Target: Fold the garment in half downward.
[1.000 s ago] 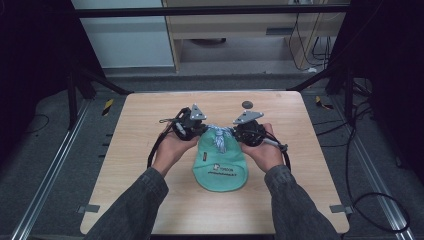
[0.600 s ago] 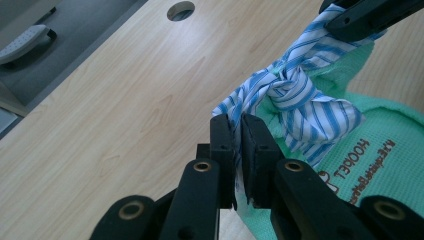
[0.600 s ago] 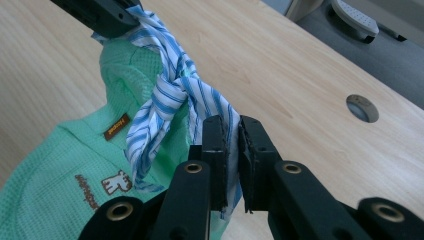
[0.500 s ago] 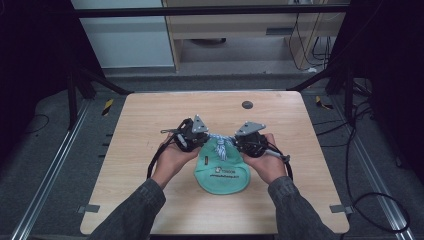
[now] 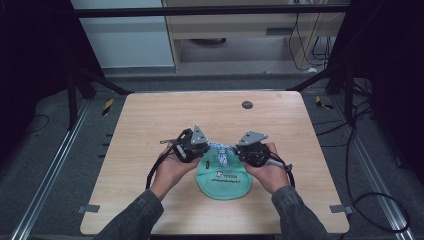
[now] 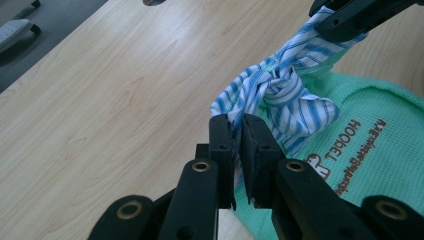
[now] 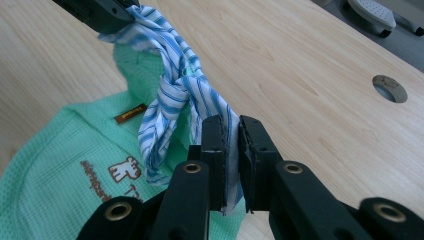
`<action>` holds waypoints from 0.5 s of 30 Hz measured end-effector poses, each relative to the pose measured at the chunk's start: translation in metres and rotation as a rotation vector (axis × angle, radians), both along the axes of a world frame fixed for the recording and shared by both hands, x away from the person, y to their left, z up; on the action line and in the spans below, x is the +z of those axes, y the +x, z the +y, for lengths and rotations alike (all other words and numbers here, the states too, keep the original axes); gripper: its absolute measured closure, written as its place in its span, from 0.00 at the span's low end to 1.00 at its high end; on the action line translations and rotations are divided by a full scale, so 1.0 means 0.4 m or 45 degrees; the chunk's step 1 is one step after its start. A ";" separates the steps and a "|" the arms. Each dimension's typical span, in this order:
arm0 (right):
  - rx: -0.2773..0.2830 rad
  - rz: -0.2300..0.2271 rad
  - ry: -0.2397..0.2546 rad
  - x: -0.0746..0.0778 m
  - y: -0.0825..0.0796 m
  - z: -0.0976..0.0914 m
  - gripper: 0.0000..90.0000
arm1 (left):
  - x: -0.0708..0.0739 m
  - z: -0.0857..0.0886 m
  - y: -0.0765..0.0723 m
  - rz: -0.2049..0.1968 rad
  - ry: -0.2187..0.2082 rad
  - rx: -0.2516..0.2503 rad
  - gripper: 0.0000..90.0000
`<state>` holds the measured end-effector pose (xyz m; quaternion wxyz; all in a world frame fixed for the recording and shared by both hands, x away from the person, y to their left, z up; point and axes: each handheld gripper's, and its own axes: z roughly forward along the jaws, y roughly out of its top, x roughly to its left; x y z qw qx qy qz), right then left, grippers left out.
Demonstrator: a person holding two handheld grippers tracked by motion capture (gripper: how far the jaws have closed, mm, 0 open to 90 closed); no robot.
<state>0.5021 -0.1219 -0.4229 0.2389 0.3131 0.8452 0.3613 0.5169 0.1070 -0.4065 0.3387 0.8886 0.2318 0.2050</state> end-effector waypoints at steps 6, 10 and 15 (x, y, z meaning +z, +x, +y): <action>0.012 0.018 -0.003 -0.016 -0.019 -0.008 0.90 | -0.010 0.000 -0.018 0.024 -0.004 -0.024 0.96; 0.009 0.028 -0.004 -0.026 -0.022 -0.012 0.90 | -0.019 -0.002 -0.018 0.060 -0.001 -0.031 1.00; 0.021 0.028 -0.010 -0.027 -0.023 -0.010 0.91 | -0.024 -0.008 -0.019 0.077 -0.005 -0.040 1.00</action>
